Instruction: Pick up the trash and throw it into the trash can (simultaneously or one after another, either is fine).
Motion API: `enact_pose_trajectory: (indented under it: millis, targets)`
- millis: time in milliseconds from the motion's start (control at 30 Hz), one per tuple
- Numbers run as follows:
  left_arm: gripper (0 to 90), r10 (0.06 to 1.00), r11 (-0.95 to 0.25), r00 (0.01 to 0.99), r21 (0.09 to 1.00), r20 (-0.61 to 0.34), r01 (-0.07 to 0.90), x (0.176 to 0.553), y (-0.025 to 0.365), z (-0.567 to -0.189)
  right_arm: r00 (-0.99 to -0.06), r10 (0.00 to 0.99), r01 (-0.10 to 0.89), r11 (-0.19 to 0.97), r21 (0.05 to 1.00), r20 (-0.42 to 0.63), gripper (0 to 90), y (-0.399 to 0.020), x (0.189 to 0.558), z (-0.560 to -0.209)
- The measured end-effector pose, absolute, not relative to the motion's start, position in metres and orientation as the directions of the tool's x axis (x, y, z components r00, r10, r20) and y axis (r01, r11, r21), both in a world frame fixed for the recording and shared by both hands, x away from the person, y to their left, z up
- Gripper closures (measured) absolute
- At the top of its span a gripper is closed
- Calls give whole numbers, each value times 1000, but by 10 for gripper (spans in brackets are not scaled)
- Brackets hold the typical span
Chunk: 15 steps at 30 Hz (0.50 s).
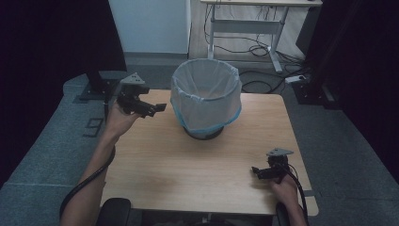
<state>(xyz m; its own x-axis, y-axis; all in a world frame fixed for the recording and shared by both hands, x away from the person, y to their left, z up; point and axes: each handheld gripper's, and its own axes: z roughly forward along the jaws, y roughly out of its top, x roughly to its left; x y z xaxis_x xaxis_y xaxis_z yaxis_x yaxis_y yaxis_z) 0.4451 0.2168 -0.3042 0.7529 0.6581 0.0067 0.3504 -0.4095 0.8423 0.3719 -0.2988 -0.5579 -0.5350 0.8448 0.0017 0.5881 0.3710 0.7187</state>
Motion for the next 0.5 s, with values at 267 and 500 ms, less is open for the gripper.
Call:
enact_pose_trajectory:
  millis: [267, 500]
  targets:
    - [0, 685, -380, 729, 852, -2, 360, 439, 234, -308, -535, 845, 588, 371, 719, 2, 0, -299, 372, -558]
    - [0, 701, -366, 713, 855, -6, 367, 434, 248, -312, -535, 845, 588, 371, 719, 2, 0, -299, 372, -558]
